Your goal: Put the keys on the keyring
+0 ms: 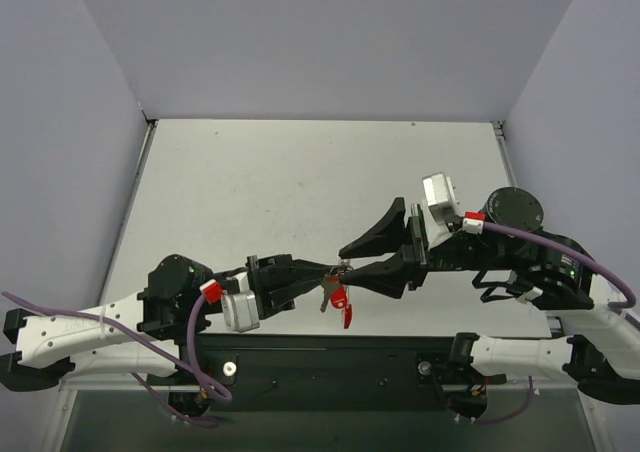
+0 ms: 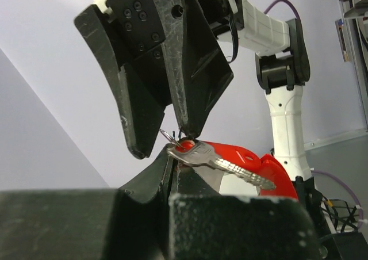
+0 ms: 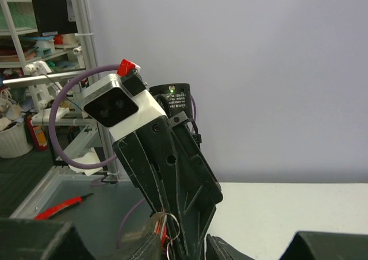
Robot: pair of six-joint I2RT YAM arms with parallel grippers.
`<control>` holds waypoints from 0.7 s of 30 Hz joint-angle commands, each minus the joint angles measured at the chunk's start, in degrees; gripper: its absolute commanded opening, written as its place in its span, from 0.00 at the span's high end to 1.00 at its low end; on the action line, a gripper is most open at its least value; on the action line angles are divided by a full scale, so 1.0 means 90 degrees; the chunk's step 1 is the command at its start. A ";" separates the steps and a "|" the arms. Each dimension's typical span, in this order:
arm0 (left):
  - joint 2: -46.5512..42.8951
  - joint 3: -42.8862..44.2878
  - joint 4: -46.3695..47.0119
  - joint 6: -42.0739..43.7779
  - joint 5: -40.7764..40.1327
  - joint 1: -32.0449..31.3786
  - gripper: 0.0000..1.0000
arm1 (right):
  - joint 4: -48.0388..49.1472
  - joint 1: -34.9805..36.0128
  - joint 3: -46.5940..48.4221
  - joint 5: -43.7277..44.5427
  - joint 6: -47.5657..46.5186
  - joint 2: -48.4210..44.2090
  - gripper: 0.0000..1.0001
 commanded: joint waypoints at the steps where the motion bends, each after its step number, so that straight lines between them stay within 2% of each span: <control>1: -0.0015 0.0441 -0.0246 -0.0002 -0.0146 -0.0008 1.00 | 0.0313 -0.0007 0.0130 -0.0084 0.0017 0.0154 0.62; 7: -0.0083 0.0588 -0.0608 0.0017 -0.0244 0.0001 1.00 | -0.0039 0.0003 0.0219 0.0034 -0.0062 0.0242 0.64; 11: -0.0191 0.0559 -0.0716 0.0046 -0.0361 -0.0009 1.00 | -0.0059 -0.0007 0.0229 0.0034 -0.0062 0.0047 0.54; 12: -0.0210 0.0549 -0.0755 0.0066 -0.0429 -0.0018 1.00 | -0.0069 0.0002 0.0238 0.0005 -0.0062 -0.0031 0.48; 15: -0.0298 0.0462 -0.0736 0.0124 -0.0517 -0.0009 1.00 | -0.0069 -0.0007 0.0277 -0.0112 -0.0062 -0.0110 0.43; 21: -0.0367 0.0422 -0.0716 0.0173 -0.0566 -0.0009 1.00 | -0.0117 0.0003 0.0287 -0.0015 -0.0062 -0.0227 0.41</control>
